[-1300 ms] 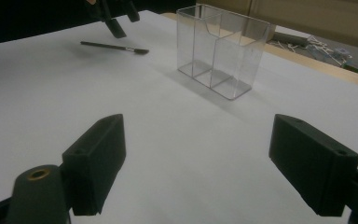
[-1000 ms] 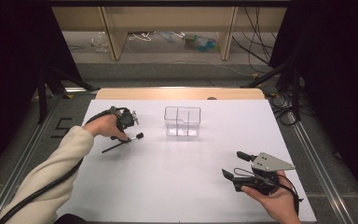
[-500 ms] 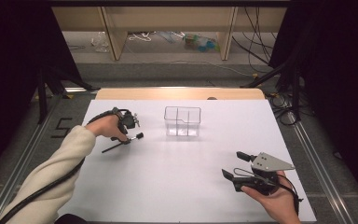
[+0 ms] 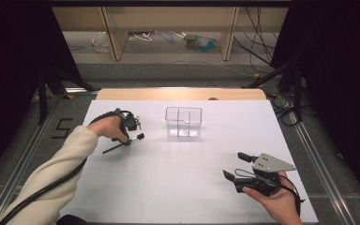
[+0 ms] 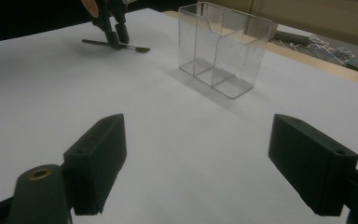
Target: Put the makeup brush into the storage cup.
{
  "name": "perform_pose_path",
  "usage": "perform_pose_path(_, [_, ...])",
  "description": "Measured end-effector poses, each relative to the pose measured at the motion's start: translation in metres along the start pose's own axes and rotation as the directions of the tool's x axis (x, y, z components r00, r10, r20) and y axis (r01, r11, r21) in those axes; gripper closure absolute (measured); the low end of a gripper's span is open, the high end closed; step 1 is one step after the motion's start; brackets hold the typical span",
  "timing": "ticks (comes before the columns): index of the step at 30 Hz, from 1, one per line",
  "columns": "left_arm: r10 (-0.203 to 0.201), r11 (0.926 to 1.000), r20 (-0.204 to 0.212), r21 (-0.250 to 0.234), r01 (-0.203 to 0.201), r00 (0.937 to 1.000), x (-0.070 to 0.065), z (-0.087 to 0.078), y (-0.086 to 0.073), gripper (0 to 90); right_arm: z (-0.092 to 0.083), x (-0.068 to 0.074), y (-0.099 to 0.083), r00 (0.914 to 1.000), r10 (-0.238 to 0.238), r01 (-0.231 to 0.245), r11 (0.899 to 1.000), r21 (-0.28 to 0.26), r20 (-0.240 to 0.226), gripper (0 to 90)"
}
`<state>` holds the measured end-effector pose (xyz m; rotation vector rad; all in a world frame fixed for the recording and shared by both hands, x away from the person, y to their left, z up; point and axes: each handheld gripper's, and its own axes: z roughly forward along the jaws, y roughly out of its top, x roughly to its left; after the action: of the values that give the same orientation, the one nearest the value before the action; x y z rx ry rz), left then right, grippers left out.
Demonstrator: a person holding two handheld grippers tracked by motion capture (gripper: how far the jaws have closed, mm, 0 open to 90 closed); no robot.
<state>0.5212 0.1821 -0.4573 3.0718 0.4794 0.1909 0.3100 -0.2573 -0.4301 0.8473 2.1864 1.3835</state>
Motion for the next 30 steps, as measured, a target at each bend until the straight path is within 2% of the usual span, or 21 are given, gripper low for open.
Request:
perform_pose_path(3, [0.002,1.0000,0.008,0.004,-0.002,1.0000,-0.0004,0.0000,0.0005,69.7,0.0001,-0.0001,-0.0001,1.0000,-0.002,0.002,1.000,0.000,0.000,20.4])
perform_pose_path(4, [-0.010,0.9999,0.019,0.006,0.010,0.9998,-0.0015,0.0001,0.0005,71.9,-0.0002,0.0003,0.0002,1.0000,0.004,-0.004,1.000,0.002,-0.003,20.4])
perform_pose_path(6, [0.005,0.9999,0.018,0.009,-0.005,0.9998,-0.0008,-0.0001,0.0012,73.7,-0.0002,0.0003,0.0002,1.0000,0.004,-0.004,1.000,0.003,-0.003,20.4])
perform_pose_path(9, [-0.006,1.0000,0.028,0.008,0.006,0.9996,-0.0016,0.0004,0.0015,75.7,0.0001,-0.0001,-0.0001,1.0000,-0.002,0.002,1.000,0.000,0.001,20.4])
perform_pose_path(14, [-0.001,0.9998,0.040,0.019,0.000,0.9992,-0.0012,0.0004,0.0029,80.4,0.0001,-0.0001,-0.0001,1.0000,-0.002,0.002,1.000,0.001,0.000,20.4])
perform_pose_path(17, [-0.005,0.9997,0.041,0.025,0.004,0.9991,-0.0012,0.0004,0.0035,81.4,0.0001,0.0000,-0.0001,1.0000,-0.002,0.002,1.000,0.000,-0.001,20.4])
perform_pose_path(18, [-0.018,0.9995,0.050,0.028,0.017,0.9986,-0.0019,0.0004,0.0035,82.0,0.0001,-0.0001,-0.0001,1.0000,-0.004,0.004,1.000,0.001,-0.001,20.4])
perform_pose_path(19, [-0.004,0.9996,0.045,0.027,0.003,0.9990,-0.0010,0.0003,0.0037,82.9,0.0001,-0.0001,-0.0001,1.0000,-0.002,0.002,1.000,0.000,-0.001,20.4])
perform_pose_path(24, [-0.010,0.9996,0.052,0.026,0.009,0.9986,-0.0015,0.0005,0.0038,85.0,0.0000,0.0000,0.0000,1.0000,0.000,0.000,1.000,0.000,-0.001,20.4])
perform_pose_path(25, [-0.031,0.9992,0.063,0.028,0.029,0.9975,-0.0029,0.0007,0.0034,85.0,-0.0003,0.0003,0.0001,1.0000,0.006,-0.006,1.000,0.002,-0.004,20.4])
perform_pose_path(26, [-0.035,0.9990,0.066,0.030,0.033,0.9972,-0.0031,0.0006,0.0035,85.1,0.0001,-0.0001,-0.0001,1.0000,-0.003,0.003,1.000,0.000,-0.001,20.4])
perform_pose_path(30, [-0.028,0.9995,0.055,0.018,0.028,0.9981,-0.0032,0.0015,0.0038,85.4,0.0001,-0.0002,-0.0001,1.0000,0.000,0.000,1.000,0.000,-0.001,20.4])
